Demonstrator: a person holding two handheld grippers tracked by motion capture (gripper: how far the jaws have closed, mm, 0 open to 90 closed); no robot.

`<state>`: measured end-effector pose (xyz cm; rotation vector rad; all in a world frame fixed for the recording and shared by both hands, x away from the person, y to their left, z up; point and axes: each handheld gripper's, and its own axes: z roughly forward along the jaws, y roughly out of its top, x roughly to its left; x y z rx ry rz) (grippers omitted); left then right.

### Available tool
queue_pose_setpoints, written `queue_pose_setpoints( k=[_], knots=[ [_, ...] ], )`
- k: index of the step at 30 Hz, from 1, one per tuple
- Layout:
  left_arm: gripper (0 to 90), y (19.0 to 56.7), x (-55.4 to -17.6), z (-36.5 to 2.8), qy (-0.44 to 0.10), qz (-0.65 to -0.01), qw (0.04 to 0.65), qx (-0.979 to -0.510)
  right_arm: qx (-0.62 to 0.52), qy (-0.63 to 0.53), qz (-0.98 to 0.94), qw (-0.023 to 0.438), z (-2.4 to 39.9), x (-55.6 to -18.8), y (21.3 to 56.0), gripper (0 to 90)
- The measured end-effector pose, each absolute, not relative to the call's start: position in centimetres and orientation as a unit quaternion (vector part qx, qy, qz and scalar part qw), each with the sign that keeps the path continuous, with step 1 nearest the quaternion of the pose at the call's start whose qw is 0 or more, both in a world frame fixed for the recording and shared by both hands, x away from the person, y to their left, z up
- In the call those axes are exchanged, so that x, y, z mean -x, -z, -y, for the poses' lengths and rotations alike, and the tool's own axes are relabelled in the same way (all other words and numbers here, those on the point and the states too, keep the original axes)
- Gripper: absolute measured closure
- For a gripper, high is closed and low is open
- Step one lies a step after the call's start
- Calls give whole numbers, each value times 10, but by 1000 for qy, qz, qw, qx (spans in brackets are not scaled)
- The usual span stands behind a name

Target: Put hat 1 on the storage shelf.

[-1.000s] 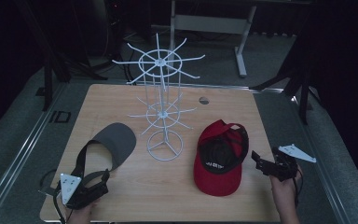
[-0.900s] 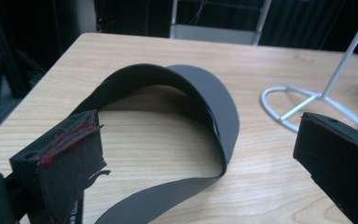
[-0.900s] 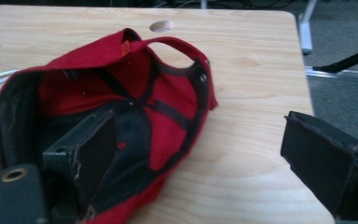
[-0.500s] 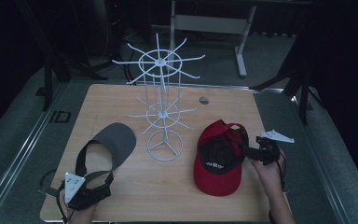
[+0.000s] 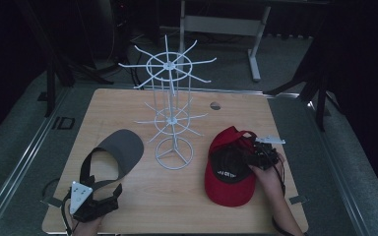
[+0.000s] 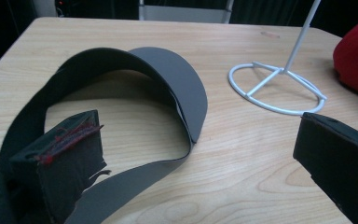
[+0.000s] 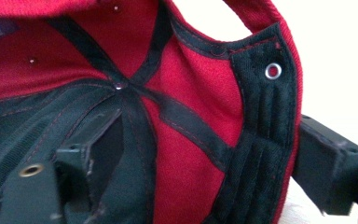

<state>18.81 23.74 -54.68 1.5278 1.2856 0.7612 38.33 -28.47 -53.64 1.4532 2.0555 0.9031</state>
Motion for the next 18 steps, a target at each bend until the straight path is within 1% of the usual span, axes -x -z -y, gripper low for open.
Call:
queue_pose_setpoints(
  k=[1,2,4,7,9,13,15,16,17,18],
  knots=[
    [16,547,-188,-237,-312,-528,480,-628,-529,-324,-749,234,283,-384,537,180],
    [16,547,-188,-237,-310,-526,480,-630,-528,-322,-750,234,282,-385,538,220],
    [16,547,-188,-236,-311,-523,479,-633,-528,-320,-752,233,281,-386,539,258],
    [16,547,-188,-235,-309,-520,477,-637,-523,-304,-761,233,281,-388,540,383],
    [16,547,-189,-235,-305,-520,475,-641,-522,-295,-768,227,281,-389,541,391],
    [16,547,-189,-236,-305,-521,475,-640,-513,-276,-780,228,277,-389,545,471],
    [16,547,-189,-236,-304,-522,475,-640,-512,-283,-779,225,277,-389,546,535],
    [16,547,-189,-236,-304,-522,475,-640,-506,-286,-783,222,276,-388,546,583],
    [16,547,-189,-236,-303,-521,475,-641,-500,-287,-787,220,275,-387,546,663],
    [16,547,-189,-236,-304,-522,473,-642,-491,-288,-792,220,273,-387,545,718]
  ],
)
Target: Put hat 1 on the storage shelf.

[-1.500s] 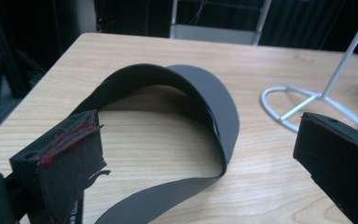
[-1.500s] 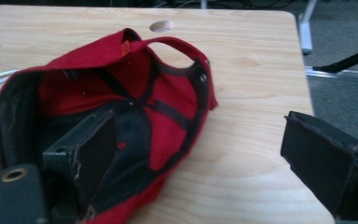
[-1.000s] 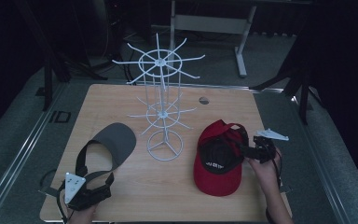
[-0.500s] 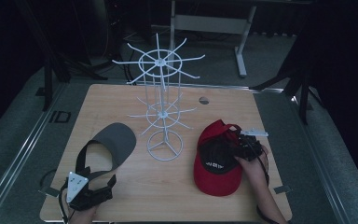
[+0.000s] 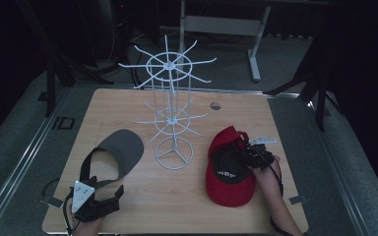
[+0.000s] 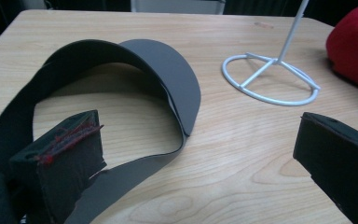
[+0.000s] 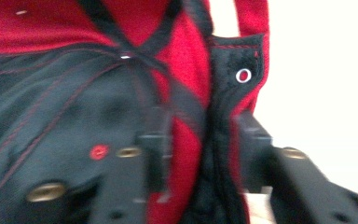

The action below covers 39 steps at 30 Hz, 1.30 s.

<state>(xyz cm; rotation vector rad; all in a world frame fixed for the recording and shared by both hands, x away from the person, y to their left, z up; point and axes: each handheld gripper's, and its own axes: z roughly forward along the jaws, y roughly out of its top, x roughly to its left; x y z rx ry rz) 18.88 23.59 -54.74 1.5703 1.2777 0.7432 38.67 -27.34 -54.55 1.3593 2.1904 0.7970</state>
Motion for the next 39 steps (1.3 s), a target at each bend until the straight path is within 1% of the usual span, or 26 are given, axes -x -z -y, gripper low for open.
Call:
queue_pose_setpoints(
  k=[1,3,7,9,11,18,23,30,37,39],
  knots=[
    [16,547,-189,-236,-303,-522,472,-642,-473,-281,-803,229,269,-385,545,764],
    [16,548,-189,-236,-300,-523,473,-642,-459,-265,-811,248,264,-383,546,815],
    [16,548,-190,-236,-298,-523,473,-643,-479,-270,-802,234,265,-385,544,843],
    [16,548,-189,-237,-298,-526,475,-639,-481,-278,-799,230,266,-384,542,846],
    [16,548,-190,-238,-295,-526,475,-640,-477,-286,-796,237,267,-381,536,848],
    [16,547,-189,-236,-306,-524,467,-643,-468,-329,-779,256,269,-369,502,848],
    [16,548,-190,-235,-295,-516,473,-651,-450,-373,-765,270,270,-353,472,848],
    [16,544,-189,-228,-271,-490,490,-668,-432,-417,-749,279,271,-334,434,848],
    [18,535,-189,-212,-241,-459,500,-694,-411,-453,-740,281,271,-318,405,847],
    [33,532,-189,-206,-241,-448,501,-700,-409,-460,-736,282,271,-313,398,848]
  ],
)
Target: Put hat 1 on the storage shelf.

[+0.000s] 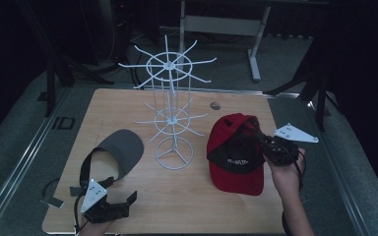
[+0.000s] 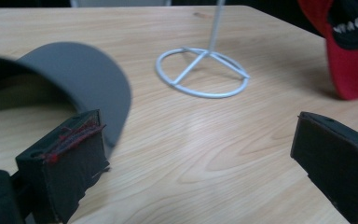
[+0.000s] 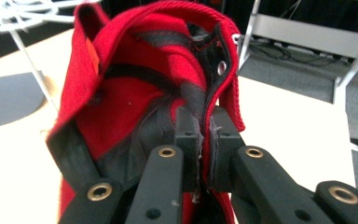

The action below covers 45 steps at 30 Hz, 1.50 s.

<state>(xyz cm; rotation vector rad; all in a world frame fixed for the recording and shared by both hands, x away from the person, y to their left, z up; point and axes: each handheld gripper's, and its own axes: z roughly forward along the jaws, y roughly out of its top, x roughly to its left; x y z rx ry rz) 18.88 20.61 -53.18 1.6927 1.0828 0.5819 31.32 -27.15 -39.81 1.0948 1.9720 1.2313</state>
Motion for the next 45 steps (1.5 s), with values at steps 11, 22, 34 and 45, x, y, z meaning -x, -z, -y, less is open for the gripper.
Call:
queue_pose_setpoints(
  k=[11,22,34,45],
  knots=[
    [52,500,-193,-186,-233,-416,517,-711,-392,-484,-723,300,277,-291,371,848],
    [60,462,-197,-152,-219,-355,546,-727,-390,-496,-719,291,280,-280,364,848],
    [69,437,-206,-124,-201,-306,562,-742,-372,-508,-721,288,274,-265,354,848],
    [70,412,-212,-94,-194,-256,570,-756,-353,-518,-726,283,264,-255,347,847]
  ],
)
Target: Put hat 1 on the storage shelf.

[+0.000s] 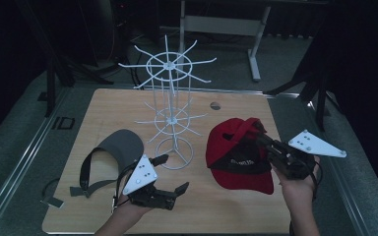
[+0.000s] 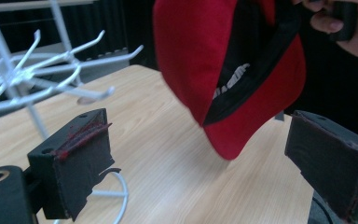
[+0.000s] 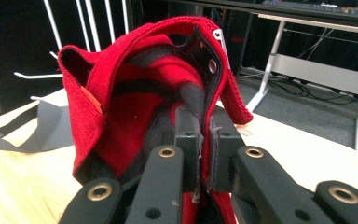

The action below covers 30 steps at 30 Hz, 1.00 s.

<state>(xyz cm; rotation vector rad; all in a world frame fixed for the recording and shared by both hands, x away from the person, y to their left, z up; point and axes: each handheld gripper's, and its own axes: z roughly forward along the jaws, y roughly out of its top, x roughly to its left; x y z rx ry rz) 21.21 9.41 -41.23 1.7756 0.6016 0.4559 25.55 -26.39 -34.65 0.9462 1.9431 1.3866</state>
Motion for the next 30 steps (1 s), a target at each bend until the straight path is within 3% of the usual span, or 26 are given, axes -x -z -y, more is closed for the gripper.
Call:
queue_pose_setpoints(
  k=[16,30],
  knots=[
    [70,384,-241,-54,-192,-206,576,-767,-344,-526,-728,274,260,-249,341,847],
    [100,377,-271,-16,-196,-216,555,-779,-331,-531,-733,266,254,-244,337,847]
  ],
)
